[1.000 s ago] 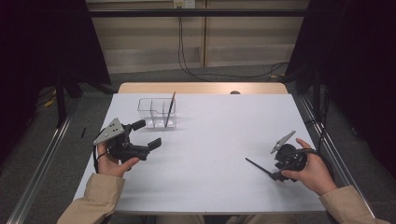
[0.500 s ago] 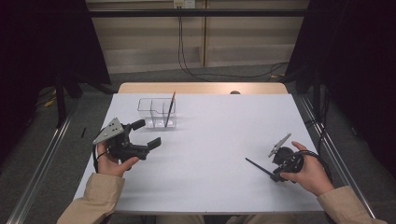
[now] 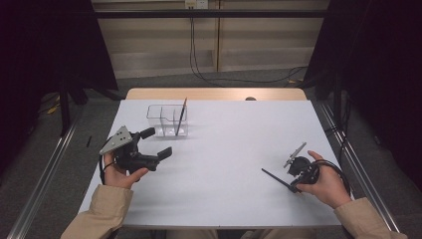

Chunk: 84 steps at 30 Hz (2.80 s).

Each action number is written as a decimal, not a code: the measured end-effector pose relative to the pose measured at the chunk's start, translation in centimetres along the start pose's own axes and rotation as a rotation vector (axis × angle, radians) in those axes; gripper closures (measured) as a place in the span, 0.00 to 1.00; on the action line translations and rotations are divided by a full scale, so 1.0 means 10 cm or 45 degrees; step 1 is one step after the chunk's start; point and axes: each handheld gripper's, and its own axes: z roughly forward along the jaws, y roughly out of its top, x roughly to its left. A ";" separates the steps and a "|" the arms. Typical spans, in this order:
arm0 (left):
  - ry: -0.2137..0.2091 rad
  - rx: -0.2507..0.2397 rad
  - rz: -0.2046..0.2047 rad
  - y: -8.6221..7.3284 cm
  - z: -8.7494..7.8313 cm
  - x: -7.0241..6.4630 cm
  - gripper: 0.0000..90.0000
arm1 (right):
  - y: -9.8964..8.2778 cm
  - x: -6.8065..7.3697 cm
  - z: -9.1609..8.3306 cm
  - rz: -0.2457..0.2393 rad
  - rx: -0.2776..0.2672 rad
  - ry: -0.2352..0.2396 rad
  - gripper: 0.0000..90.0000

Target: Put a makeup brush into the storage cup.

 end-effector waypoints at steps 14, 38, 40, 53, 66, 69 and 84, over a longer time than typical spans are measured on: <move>-0.003 0.004 0.003 0.00 0.01 -0.01 0.02 | 0.01 -0.03 0.00 0.022 0.007 0.030 0.93; -0.024 0.019 -0.009 0.00 0.03 -0.02 0.02 | 0.15 -0.02 -0.19 -0.030 -0.036 0.086 0.94; -0.023 0.022 -0.007 0.00 0.04 -0.03 0.02 | 0.17 -0.01 -0.22 -0.038 -0.043 0.092 0.94; -0.050 0.039 -0.008 0.00 0.10 -0.05 0.02 | 0.26 0.00 -0.31 -0.074 -0.077 0.120 0.94; -0.076 0.061 -0.007 0.01 0.18 -0.09 0.02 | 0.39 0.07 -0.37 -0.143 -0.087 0.129 0.94; -0.089 0.065 -0.006 0.02 0.20 -0.11 0.02 | 0.44 0.10 -0.38 -0.152 -0.085 0.134 0.94; -0.110 0.073 -0.012 0.02 0.24 -0.13 0.02 | 0.75 0.25 -0.40 -0.236 -0.103 0.158 0.94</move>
